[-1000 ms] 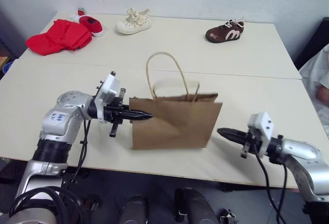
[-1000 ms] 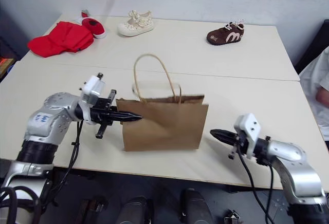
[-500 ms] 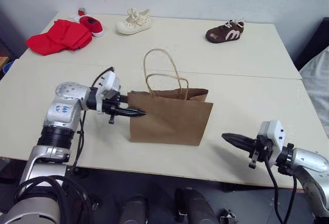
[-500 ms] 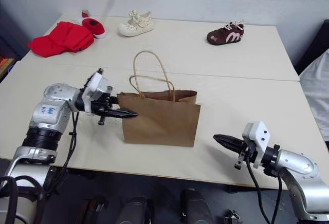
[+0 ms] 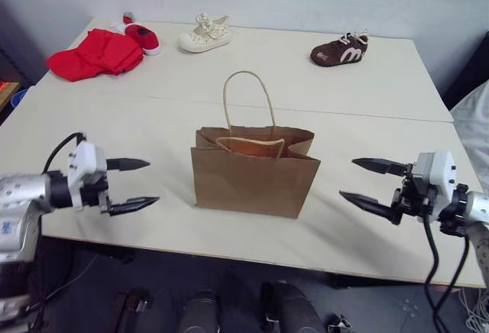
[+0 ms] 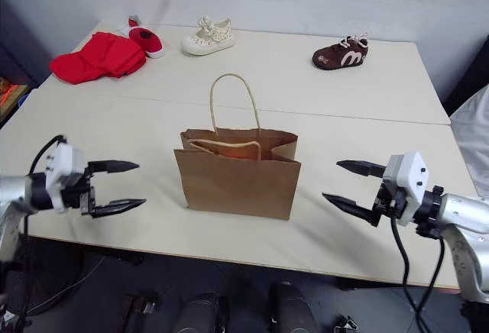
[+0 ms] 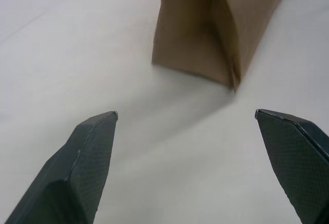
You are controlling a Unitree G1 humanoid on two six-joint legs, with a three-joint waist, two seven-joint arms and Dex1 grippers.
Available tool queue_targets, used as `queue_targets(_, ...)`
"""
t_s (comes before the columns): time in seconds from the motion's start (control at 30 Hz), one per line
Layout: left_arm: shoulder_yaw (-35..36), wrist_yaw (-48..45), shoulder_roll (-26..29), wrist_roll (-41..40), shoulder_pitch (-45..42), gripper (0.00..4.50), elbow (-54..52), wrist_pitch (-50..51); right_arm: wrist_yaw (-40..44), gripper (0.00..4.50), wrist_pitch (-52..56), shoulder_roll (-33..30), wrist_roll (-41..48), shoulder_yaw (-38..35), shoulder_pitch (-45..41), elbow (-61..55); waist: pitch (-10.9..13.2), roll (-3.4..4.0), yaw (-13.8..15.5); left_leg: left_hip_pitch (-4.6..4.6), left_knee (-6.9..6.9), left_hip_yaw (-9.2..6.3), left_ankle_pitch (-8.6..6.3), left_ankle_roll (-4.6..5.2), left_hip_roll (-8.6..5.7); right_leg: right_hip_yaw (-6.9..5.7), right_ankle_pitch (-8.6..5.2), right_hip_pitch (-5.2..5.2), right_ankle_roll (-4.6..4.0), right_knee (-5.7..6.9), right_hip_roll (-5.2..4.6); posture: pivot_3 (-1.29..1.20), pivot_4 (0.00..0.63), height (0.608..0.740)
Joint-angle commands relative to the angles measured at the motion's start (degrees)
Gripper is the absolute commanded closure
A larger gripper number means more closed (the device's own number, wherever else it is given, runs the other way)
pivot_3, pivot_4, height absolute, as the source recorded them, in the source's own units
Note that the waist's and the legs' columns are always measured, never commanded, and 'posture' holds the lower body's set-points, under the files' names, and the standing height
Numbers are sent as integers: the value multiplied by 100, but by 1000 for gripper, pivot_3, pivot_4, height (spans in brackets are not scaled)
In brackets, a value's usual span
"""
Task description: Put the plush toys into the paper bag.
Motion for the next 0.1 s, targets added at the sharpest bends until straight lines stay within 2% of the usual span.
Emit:
queue_targets(0.03, 450, 58, 170, 59, 481, 0, -219, -307, 450, 33, -362, -186, -88, -103, 32, 261, 0, -1, -12, 3, -1, 1, -1, 1, 0, 0, 0, 3, 0, 1, 0, 0, 150, 740)
queue_targets(0.1, 516, 52, 197, 21, 640, 0, -227, -352, 548, 33, -530, -207, -185, -76, -4, 505, 0, -1, -17, 13, 0, 3, -1, 1, 0, 1, 0, 8, 0, 2, 1, 0, 150, 740)
